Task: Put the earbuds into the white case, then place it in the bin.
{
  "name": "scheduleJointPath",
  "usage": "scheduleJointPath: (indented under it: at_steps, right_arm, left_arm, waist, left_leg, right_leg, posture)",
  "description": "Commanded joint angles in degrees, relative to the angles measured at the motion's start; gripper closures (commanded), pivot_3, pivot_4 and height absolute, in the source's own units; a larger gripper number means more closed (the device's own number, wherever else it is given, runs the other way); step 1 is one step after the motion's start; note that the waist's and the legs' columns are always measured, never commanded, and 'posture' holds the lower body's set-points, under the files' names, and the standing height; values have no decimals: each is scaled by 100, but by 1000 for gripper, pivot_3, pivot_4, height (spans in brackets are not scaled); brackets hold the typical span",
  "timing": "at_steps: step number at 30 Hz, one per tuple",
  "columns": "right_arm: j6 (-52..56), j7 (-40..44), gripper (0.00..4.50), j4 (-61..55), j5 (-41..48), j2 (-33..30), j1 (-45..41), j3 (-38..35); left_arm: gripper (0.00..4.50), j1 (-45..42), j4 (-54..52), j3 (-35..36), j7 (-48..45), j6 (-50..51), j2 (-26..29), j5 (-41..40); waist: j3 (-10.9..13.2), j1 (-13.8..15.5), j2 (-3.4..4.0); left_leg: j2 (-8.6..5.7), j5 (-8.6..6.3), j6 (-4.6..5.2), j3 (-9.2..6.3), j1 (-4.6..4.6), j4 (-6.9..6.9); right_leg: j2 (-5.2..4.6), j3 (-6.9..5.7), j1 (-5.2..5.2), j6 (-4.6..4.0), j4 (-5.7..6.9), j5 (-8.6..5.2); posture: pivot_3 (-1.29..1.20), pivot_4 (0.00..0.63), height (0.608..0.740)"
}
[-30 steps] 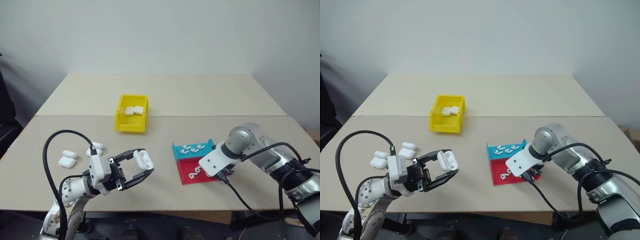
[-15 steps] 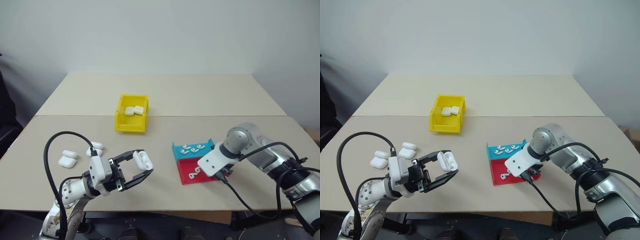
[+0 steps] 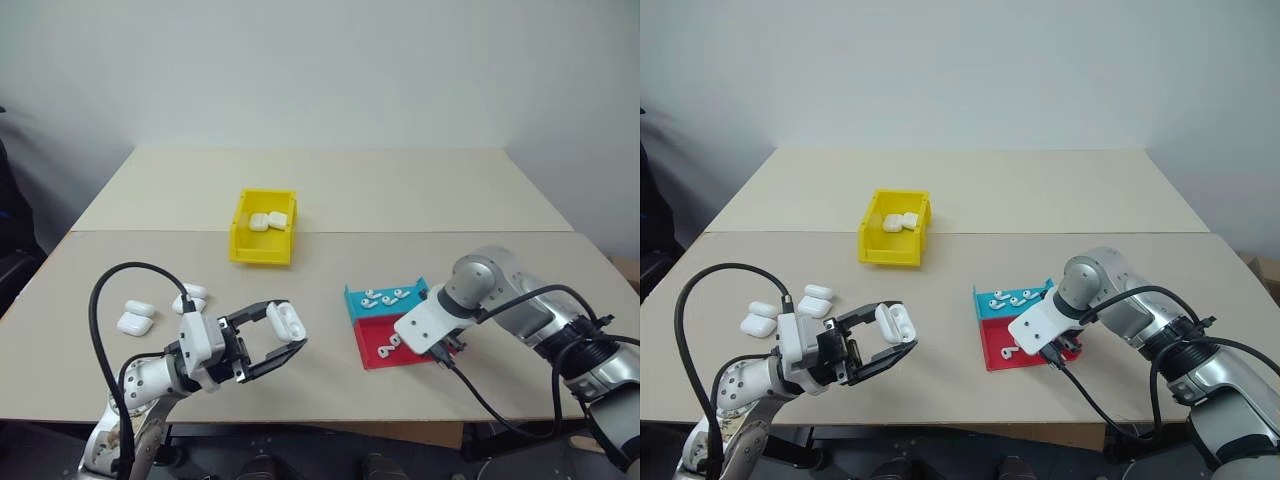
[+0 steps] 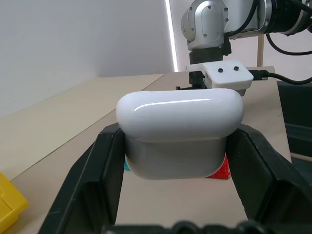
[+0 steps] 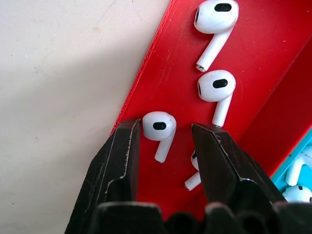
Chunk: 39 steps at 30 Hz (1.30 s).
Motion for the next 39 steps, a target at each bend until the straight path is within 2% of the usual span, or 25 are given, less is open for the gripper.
scheduleJointPath:
  at_steps: [1,3,7,17,21,26,29,35,39]
  right_arm:
    - [-64,274,2796,-171,18,-47,-17,-84]
    - [-106,286,2796,-163,32,-73,-24,-72]
    - [-119,265,3583,-156,9,-77,-21,-80]
    - [-38,289,3583,-252,63,-129,16,-118]
    - [465,290,3583,-695,859,-459,-6,-362]
    - [1509,190,3583,-1250,1982,-825,59,-1461]
    - [2159,-150,3583,-1495,2826,-890,242,-2397]
    - [2930,-1046,3583,-1884,4846,-241,533,-4405]
    - [2934,-1238,3583,-2124,5811,123,706,-5107]
  left_arm:
    - [1716,-44,-178,5,8,-72,39,14]
    - [1716,-48,-174,-5,12,-73,31,30]
    - [1716,-51,-167,-28,11,-72,31,58]
    - [1716,-41,-172,-32,28,-51,40,54]
    - [1716,-124,-310,-7,112,106,54,-56]
    - [1716,-355,-706,12,217,451,68,-447]
    - [1716,-632,-907,-9,186,661,102,-731]
    - [1716,-1332,-1153,-29,133,1335,309,-1417]
    - [1716,-1778,-1231,-50,136,1757,432,-1753]
  waist:
    - [0,0,0]
    - [0,0,0]
    - [0,0,0]
    - [0,0,0]
    - [0,4,0]
    - [0,13,-1]
    - [1,27,-1]
    - [1,-4,-3]
    - [1,10,-4]
  left_leg:
    - [0,0,0,0,0,0]
    - [0,0,0,0,0,0]
    - [0,0,0,0,0,0]
    - [0,0,0,0,0,-1]
    - [0,0,0,0,-1,-1]
    - [0,0,0,-1,-4,-2]
    - [0,0,0,-2,-3,-2]
    - [0,0,0,-4,-3,-2]
    - [0,0,0,-10,-3,-2]
  right_leg:
    - [0,0,0,0,0,0]
    - [0,0,0,0,0,0]
    - [0,0,0,0,0,0]
    - [0,0,-1,0,0,0]
    - [-1,0,-2,0,0,0]
    - [-3,0,-2,-1,-2,0]
    - [-2,-3,1,-1,-2,0]
    - [1,-1,2,1,-3,0]
    - [3,-2,9,2,-3,0]
  posture:
    - [0,150,740]
    - [0,150,740]
    - [0,150,740]
    - [0,150,740]
    - [0,150,740]
    - [0,150,740]
    - [0,150,740]
    - [0,150,740]
    - [0,150,740]
